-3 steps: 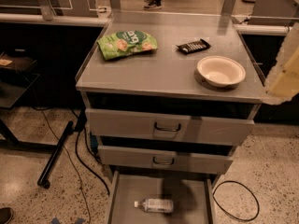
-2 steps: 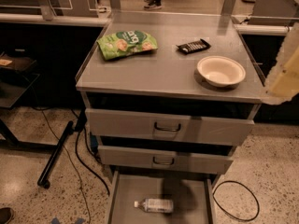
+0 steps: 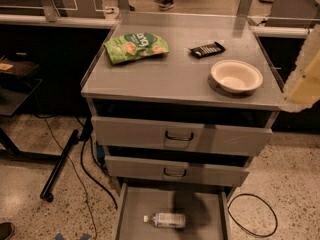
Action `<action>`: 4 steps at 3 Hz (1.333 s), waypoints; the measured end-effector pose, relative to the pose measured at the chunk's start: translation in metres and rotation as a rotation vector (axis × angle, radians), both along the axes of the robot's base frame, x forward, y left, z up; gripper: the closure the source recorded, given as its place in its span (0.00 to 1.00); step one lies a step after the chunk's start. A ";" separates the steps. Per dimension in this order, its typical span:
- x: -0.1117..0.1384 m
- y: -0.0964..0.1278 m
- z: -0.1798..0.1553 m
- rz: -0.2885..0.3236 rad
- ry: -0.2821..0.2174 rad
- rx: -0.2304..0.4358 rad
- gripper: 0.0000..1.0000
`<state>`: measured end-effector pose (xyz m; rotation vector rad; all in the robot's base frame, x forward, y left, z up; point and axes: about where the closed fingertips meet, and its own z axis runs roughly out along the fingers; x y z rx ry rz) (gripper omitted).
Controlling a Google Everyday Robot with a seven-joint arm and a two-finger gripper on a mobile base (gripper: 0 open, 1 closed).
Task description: Pick blue plastic bottle from bottom drawer and place on counter
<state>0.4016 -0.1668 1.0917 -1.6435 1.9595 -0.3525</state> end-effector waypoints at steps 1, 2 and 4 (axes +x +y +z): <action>0.000 0.000 0.000 0.000 0.000 0.000 0.00; 0.000 0.000 0.000 0.000 0.000 0.000 0.00; 0.000 0.000 0.000 0.000 0.000 0.000 0.00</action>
Offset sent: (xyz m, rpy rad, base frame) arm -0.1381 0.0805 -0.2497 0.0079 0.5093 0.2340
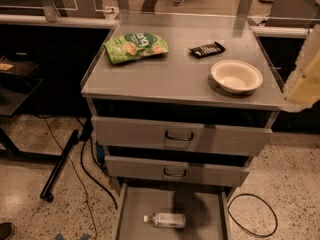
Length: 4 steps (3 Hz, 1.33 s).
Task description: Pick blue plastic bottle from bottom drawer and place on counter
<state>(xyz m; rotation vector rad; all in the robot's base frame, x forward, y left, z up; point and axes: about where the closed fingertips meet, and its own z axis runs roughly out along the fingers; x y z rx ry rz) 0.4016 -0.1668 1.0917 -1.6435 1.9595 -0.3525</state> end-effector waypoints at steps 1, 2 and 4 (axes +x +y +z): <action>0.000 0.000 0.000 0.000 0.000 0.000 0.17; 0.000 0.000 0.000 0.000 0.000 0.000 0.29; 0.000 0.000 0.000 0.000 0.000 0.000 0.54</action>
Offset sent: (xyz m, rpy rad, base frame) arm 0.0000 0.0000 0.0000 0.0000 0.0000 0.0000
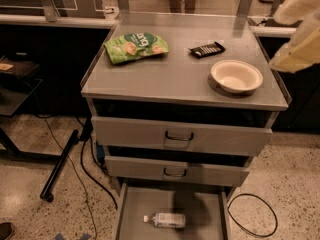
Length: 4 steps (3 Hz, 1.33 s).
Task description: Pick blue plastic bottle from bottom drawer and place on counter
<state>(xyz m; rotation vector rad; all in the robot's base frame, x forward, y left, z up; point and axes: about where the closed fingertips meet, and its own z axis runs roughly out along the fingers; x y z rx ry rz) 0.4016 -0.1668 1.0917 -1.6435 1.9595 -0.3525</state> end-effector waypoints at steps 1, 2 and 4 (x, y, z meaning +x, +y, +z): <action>0.000 0.000 0.000 0.000 0.000 0.000 0.66; 0.000 0.000 0.000 0.000 0.000 0.000 0.78; 0.000 0.000 0.000 0.000 0.000 0.000 1.00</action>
Offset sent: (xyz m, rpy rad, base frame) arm 0.0000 0.0000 0.0000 0.0000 0.0000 0.0000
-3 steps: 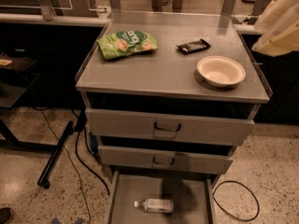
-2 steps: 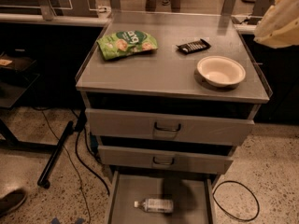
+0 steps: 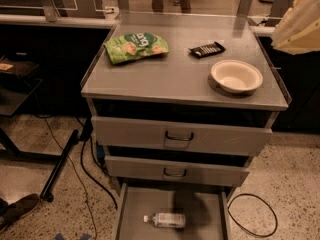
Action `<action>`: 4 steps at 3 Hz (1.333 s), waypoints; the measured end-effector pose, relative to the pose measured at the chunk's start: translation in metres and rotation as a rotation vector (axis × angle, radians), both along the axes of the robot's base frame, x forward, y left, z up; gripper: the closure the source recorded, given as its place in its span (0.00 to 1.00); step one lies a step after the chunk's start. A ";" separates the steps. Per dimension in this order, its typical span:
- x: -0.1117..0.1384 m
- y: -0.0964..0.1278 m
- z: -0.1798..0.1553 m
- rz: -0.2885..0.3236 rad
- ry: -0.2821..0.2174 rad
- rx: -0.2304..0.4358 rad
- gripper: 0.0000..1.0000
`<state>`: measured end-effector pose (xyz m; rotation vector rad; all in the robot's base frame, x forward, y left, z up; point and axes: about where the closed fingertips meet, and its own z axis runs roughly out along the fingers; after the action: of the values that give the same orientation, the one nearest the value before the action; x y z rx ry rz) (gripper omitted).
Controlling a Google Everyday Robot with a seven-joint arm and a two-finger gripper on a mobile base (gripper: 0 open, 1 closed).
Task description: Pick blue plastic bottle from bottom drawer and place on counter
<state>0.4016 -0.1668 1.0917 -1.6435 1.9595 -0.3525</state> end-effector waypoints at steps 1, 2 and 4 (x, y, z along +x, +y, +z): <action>0.000 0.000 0.000 0.000 0.000 0.000 1.00; 0.000 0.000 0.000 0.000 0.000 0.000 0.82; 0.000 0.000 0.000 0.000 0.000 0.000 0.57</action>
Offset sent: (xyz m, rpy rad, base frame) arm 0.0000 0.0000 0.0000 0.0000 0.0000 0.0000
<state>0.4016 -0.1668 1.0917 -1.6435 1.9595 -0.3525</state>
